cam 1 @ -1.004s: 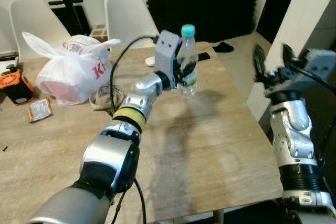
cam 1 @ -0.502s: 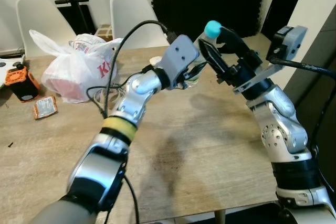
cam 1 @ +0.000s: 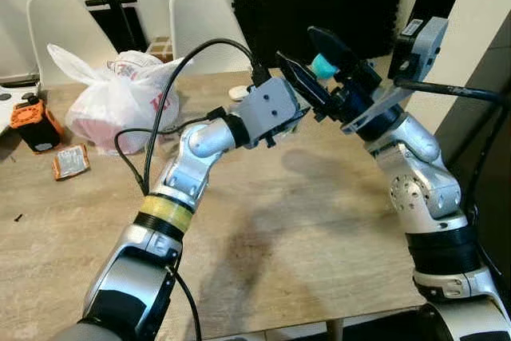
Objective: Restocking fridge
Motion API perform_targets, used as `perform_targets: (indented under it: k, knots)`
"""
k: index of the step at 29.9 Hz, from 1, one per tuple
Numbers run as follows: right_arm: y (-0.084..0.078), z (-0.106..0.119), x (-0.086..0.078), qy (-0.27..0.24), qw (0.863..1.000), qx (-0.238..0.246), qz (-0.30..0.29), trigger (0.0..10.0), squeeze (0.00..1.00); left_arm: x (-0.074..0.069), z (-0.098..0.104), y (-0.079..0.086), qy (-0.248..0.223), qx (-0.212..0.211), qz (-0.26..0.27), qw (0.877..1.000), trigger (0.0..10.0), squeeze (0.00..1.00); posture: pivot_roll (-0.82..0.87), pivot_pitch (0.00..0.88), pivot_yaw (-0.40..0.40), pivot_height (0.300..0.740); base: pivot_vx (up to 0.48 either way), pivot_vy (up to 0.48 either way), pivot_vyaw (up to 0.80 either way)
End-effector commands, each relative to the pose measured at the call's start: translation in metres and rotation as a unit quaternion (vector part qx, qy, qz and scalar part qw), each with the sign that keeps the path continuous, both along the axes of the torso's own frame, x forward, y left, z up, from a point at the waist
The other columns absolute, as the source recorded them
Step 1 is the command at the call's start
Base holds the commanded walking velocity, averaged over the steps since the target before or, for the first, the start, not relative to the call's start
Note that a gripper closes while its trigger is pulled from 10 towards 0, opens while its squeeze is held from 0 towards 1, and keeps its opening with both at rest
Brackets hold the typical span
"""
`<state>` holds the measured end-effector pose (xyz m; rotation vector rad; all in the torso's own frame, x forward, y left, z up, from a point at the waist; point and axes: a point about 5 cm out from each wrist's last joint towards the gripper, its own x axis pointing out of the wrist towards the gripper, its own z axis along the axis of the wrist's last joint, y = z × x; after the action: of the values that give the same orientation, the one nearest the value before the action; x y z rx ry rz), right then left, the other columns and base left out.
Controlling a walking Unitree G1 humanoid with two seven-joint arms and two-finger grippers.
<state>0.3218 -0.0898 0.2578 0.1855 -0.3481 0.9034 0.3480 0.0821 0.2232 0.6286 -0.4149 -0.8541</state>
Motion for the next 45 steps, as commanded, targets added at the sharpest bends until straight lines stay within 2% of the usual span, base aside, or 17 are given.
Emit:
perform_targets:
  k: [1, 2, 3, 5, 10, 13, 21, 22, 27, 37, 38, 39, 40, 42, 43, 45]
  knots:
    - [0.003, -0.020, 0.004, 0.056, 0.998, -0.021, 0.000, 8.5, 0.00, -0.008, 0.027, -0.007, -0.064, -0.012, -0.024, 0.998, 10.0, 0.00, 0.07, 0.000, -0.009, 0.740, 0.000, 0.000, 0.00]
    - [0.003, -0.020, 0.004, 0.056, 0.998, -0.021, 0.000, 8.5, 0.00, -0.008, 0.027, -0.007, -0.064, -0.012, -0.024, 0.998, 10.0, 0.00, 0.07, 0.000, -0.009, 0.740, 0.000, 0.000, 0.00]
    - [-0.004, -0.015, 0.008, 0.053, 0.998, -0.005, -0.021, 10.0, 0.00, -0.009, 0.026, -0.004, -0.068, -0.009, -0.019, 0.998, 10.0, 0.00, 0.08, 0.000, -0.007, 0.740, 0.000, 0.000, 0.00]
    - [-0.016, -0.010, 0.014, 0.051, 0.997, 0.012, -0.057, 10.0, 0.00, -0.009, 0.024, 0.001, -0.073, -0.004, -0.006, 0.997, 10.0, 0.00, 0.08, 0.000, -0.010, 0.740, 0.000, 0.000, 0.00]
    - [-0.027, -0.015, 0.017, 0.059, 0.994, 0.018, -0.090, 10.0, 0.00, -0.010, 0.026, 0.005, -0.075, -0.011, 0.012, 0.997, 10.0, 0.00, 0.08, 0.000, -0.011, 0.740, 0.000, 0.000, 0.00]
    - [-0.036, -0.020, 0.020, 0.074, 0.988, 0.040, -0.130, 10.0, 0.00, -0.010, 0.024, 0.008, -0.071, -0.012, 0.018, 0.997, 10.0, 0.00, 0.07, 0.000, -0.010, 0.740, 0.000, 0.000, 0.00]
    - [-0.029, -0.024, 0.014, 0.081, 0.990, 0.045, -0.102, 10.0, 0.00, -0.014, 0.023, 0.004, -0.067, -0.009, 0.012, 0.998, 10.0, 0.00, 0.07, 0.000, -0.007, 0.740, 0.000, 0.000, 0.00]
    - [-0.027, -0.023, 0.014, 0.080, 0.991, 0.051, -0.099, 0.0, 0.00, -0.015, 0.023, 0.002, -0.066, -0.010, 0.012, 0.998, 10.0, 0.00, 0.07, 0.000, -0.007, 0.740, 0.000, 0.000, 0.00]
    - [-0.026, -0.022, 0.014, 0.081, 0.990, 0.061, -0.092, 0.0, 0.00, -0.015, 0.025, -0.001, -0.066, -0.021, 0.010, 0.998, 10.0, 0.00, 0.07, 0.000, -0.007, 0.740, 0.000, 0.000, 0.00]
    - [-0.024, -0.018, 0.013, 0.086, 0.988, 0.104, -0.081, 0.0, 0.00, -0.018, 0.016, -0.010, -0.049, -0.032, 0.018, 0.998, 10.0, 0.00, 0.07, 0.000, -0.006, 0.740, 0.000, 0.000, 0.00]
    - [-0.023, -0.019, 0.012, 0.085, 0.988, 0.105, -0.078, 0.0, 0.00, -0.017, 0.015, -0.012, -0.039, -0.051, 0.026, 0.998, 10.0, 0.00, 0.07, 0.000, -0.005, 0.740, 0.000, 0.000, 0.00]
    - [-0.023, -0.019, 0.012, 0.087, 0.988, 0.104, -0.079, 0.0, 0.00, -0.018, 0.014, -0.013, -0.027, -0.063, 0.022, 0.997, 10.0, 0.14, 0.07, 0.000, -0.005, 0.740, 0.000, 0.000, 0.00]
    - [-0.022, -0.022, 0.013, 0.092, 0.987, 0.099, -0.084, 0.2, 0.00, -0.022, 0.013, -0.016, -0.009, -0.073, -0.001, 0.997, 10.0, 1.00, 0.07, 0.000, -0.005, 0.740, 0.000, 0.000, 0.00]
    - [-0.022, -0.022, 0.013, 0.094, 0.987, 0.098, -0.085, 0.2, 0.00, -0.023, 0.012, -0.017, -0.006, -0.074, -0.008, 0.997, 10.0, 1.00, 0.07, 0.000, -0.005, 0.740, 0.000, 0.000, 0.00]
    - [-0.020, -0.026, 0.014, 0.096, 0.987, 0.088, -0.092, 10.0, 0.00, -0.023, 0.012, -0.015, -0.010, -0.077, 0.007, 0.997, 10.0, 1.00, 0.07, 0.000, -0.005, 0.740, 0.000, 0.000, 0.00]
    - [-0.020, -0.028, 0.014, 0.096, 0.987, 0.084, -0.095, 10.0, 0.00, -0.023, 0.012, -0.014, -0.012, -0.078, 0.014, 0.997, 10.0, 1.00, 0.07, 0.000, -0.005, 0.740, 0.000, 0.000, 0.00]
